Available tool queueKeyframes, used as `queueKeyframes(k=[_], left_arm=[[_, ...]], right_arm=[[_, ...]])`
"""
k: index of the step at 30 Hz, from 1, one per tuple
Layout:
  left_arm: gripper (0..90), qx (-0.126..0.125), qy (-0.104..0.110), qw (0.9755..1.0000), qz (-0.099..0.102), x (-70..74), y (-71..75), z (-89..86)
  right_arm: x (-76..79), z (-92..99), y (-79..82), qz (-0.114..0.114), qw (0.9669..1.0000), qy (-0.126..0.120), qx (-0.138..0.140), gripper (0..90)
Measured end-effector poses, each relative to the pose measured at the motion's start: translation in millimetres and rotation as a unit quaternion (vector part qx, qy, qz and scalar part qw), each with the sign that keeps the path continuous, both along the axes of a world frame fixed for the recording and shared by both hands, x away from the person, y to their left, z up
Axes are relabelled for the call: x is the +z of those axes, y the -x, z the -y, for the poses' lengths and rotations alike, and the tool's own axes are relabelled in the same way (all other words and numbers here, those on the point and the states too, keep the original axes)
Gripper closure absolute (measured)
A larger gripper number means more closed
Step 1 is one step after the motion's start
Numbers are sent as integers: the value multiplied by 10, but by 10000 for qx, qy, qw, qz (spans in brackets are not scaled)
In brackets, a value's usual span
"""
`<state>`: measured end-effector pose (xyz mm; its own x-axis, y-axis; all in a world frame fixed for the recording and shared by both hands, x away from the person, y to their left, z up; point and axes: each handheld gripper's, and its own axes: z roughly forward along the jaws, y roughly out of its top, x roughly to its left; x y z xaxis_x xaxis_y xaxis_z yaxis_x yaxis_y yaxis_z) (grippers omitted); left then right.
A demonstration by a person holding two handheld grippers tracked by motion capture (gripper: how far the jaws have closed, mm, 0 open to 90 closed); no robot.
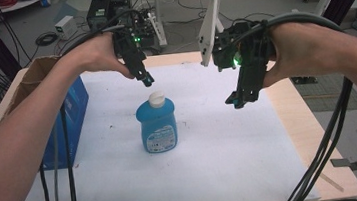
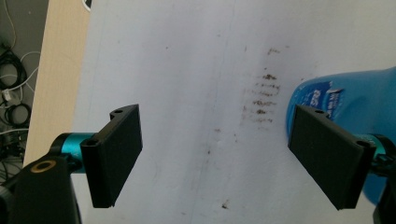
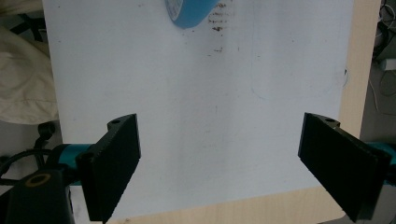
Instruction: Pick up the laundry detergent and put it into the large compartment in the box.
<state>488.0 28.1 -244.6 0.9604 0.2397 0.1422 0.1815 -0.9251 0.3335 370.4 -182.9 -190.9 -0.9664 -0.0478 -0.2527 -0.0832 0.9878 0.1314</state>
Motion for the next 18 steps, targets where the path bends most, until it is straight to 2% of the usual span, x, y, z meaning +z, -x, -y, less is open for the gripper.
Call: queueKeyframes(k=[7,13,14,18], left_arm=[[177,5,53,10000,46,166,113,-8],[177,-94,181,9998,50,320,306,-3],[177,-110,258,9996,46,360,388,9],[177,-167,229,9996,34,409,499,35]], right_arm=[[2,3,4,-7,10000,8,-1,122],[-6,-2,-12,-17,10000,10,-9,122],[-10,-10,-16,-12,10000,6,9,122],[-15,-25,-18,-14,10000,26,9,122]])
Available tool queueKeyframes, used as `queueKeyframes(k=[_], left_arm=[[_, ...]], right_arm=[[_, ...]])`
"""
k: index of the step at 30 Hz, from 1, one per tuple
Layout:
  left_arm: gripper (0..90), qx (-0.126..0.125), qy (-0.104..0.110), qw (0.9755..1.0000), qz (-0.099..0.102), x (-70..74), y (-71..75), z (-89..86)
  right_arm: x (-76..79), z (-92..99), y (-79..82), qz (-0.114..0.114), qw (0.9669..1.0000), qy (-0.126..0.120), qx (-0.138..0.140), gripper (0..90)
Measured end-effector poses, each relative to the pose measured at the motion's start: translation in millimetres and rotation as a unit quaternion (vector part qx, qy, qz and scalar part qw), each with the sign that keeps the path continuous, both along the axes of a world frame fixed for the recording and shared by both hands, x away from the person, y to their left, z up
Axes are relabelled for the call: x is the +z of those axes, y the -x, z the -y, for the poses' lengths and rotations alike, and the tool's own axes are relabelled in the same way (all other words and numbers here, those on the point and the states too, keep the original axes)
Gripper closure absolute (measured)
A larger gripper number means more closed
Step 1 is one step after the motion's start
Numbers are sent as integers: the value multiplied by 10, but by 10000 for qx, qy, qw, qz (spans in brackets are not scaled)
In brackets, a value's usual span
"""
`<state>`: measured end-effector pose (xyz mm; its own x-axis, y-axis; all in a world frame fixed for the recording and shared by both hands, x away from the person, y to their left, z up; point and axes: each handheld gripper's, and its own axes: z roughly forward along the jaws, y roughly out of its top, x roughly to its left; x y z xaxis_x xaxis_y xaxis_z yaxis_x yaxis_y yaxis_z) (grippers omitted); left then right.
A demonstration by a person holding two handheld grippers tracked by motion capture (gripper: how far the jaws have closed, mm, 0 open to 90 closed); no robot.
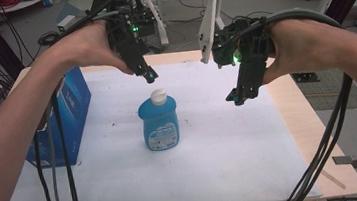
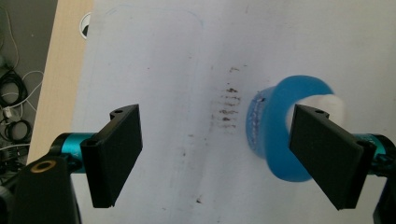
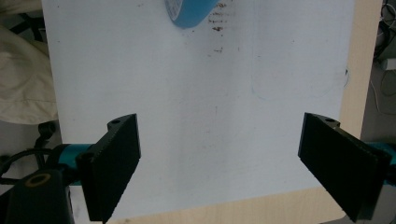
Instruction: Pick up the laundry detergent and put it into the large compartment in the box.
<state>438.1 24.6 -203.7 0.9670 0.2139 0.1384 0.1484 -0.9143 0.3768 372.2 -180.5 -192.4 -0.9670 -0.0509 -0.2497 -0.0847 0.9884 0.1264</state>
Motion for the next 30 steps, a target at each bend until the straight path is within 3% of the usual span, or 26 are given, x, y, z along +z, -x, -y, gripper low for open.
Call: queueKeyframes(k=[5,12,30], left_arm=[[177,-58,-37,10000,-16,64,192,46],[177,-49,-69,9999,-117,33,310,73],[177,-62,-173,9995,-265,-367,464,144]], right_arm=[[-6,-16,-12,10,10000,14,-20,123],[6,9,-12,18,10000,-23,-28,123],[34,39,0,4,9999,-88,-68,122]])
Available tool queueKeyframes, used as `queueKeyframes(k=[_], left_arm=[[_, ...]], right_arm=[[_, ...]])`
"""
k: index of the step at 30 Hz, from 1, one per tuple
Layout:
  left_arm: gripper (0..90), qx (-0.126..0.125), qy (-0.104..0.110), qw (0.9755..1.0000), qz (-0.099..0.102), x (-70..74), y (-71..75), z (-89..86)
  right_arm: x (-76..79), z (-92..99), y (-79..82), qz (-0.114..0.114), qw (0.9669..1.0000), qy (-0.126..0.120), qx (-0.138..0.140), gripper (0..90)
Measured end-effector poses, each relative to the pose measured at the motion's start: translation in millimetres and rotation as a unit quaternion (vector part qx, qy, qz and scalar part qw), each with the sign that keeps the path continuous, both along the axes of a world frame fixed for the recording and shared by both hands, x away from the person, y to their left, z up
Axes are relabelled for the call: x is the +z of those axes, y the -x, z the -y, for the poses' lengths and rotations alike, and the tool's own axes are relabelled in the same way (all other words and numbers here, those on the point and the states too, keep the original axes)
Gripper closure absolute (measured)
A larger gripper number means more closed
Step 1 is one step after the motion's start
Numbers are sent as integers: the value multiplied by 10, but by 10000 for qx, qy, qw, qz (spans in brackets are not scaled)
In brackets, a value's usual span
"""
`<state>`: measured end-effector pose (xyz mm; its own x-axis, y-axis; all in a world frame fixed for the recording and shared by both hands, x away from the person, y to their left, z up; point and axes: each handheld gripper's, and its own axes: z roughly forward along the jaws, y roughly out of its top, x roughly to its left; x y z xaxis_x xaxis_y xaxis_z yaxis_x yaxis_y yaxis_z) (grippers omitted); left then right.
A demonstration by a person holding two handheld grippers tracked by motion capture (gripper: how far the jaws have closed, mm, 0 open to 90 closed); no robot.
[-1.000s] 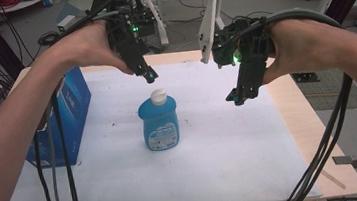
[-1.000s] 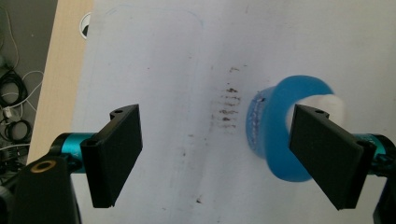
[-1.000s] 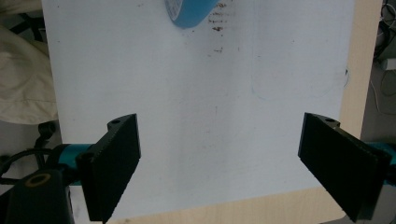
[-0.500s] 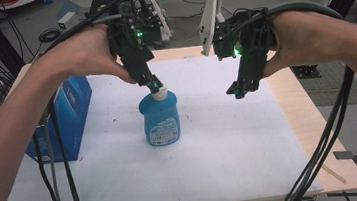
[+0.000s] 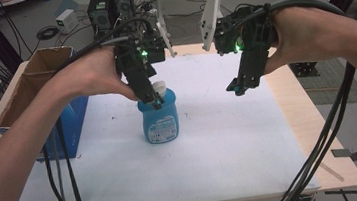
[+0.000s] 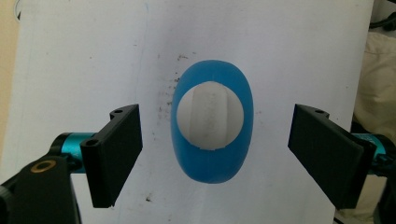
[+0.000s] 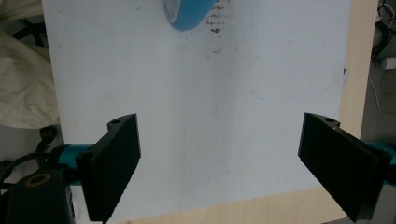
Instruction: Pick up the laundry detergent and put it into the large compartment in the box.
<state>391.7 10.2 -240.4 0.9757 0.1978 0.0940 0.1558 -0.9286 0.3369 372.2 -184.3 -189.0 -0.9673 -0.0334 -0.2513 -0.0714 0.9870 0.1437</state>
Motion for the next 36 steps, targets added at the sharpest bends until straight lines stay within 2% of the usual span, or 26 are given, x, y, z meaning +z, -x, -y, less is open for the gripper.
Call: queueKeyframes(k=[4,9,16,24,36], left_arm=[[176,44,-108,9999,54,-64,10,16],[177,87,-109,9999,-59,-180,7,18],[177,89,-154,9998,-114,-287,4,30],[177,124,-202,9997,-95,-353,-3,44],[180,129,-192,9996,-144,-369,-24,43]], right_arm=[[-1,-9,7,-8,10000,-2,-6,122],[-5,-8,9,-3,10000,15,-10,123],[-8,-6,12,-5,10000,35,3,123],[-17,-16,17,-6,10000,53,26,123],[-31,-19,21,23,10000,92,16,123]])
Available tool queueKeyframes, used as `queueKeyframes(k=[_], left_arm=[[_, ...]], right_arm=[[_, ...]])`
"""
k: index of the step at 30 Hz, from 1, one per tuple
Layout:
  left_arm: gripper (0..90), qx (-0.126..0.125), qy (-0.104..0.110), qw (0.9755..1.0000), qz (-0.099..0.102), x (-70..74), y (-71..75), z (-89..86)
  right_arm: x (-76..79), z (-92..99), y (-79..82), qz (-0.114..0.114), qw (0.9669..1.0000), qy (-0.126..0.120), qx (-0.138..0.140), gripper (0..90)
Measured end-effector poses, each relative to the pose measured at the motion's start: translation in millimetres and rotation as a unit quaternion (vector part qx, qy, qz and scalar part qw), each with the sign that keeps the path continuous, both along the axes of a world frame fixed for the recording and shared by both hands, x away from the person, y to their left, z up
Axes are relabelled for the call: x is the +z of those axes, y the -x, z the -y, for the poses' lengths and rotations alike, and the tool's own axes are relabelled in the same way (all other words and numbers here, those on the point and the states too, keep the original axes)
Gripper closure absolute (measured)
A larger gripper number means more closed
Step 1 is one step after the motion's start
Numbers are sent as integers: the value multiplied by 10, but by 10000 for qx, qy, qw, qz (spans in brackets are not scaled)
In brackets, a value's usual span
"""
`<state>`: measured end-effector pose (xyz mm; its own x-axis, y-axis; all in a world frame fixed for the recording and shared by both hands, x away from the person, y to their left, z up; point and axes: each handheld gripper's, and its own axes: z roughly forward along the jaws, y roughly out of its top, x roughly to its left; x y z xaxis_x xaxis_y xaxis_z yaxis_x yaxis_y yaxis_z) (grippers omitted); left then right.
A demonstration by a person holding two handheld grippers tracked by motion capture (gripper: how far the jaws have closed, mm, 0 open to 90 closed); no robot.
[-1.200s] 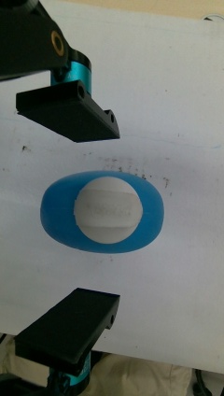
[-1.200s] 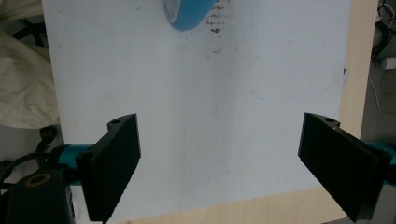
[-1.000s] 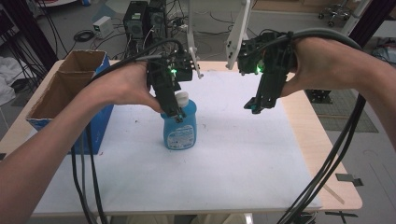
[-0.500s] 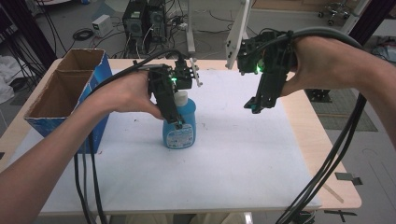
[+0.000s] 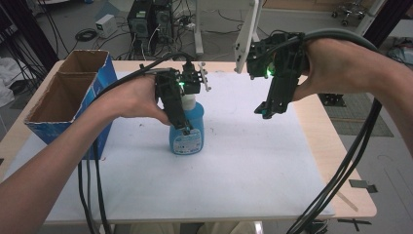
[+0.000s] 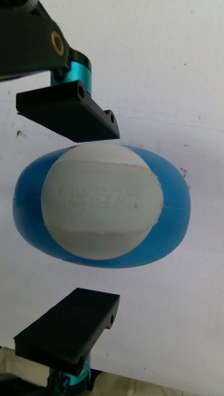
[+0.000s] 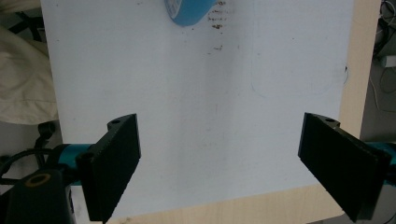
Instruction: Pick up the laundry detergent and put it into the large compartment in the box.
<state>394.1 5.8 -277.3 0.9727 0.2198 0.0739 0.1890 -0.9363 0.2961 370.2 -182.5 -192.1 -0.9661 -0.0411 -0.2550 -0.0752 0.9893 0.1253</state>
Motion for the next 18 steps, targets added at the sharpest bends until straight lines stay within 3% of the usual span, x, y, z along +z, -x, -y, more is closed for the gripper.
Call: queueKeyframes(k=[18], left_arm=[[216,-53,-27,10000,-51,-25,-16,21]], right_arm=[[-16,-11,4,-10,10000,24,3,123]])
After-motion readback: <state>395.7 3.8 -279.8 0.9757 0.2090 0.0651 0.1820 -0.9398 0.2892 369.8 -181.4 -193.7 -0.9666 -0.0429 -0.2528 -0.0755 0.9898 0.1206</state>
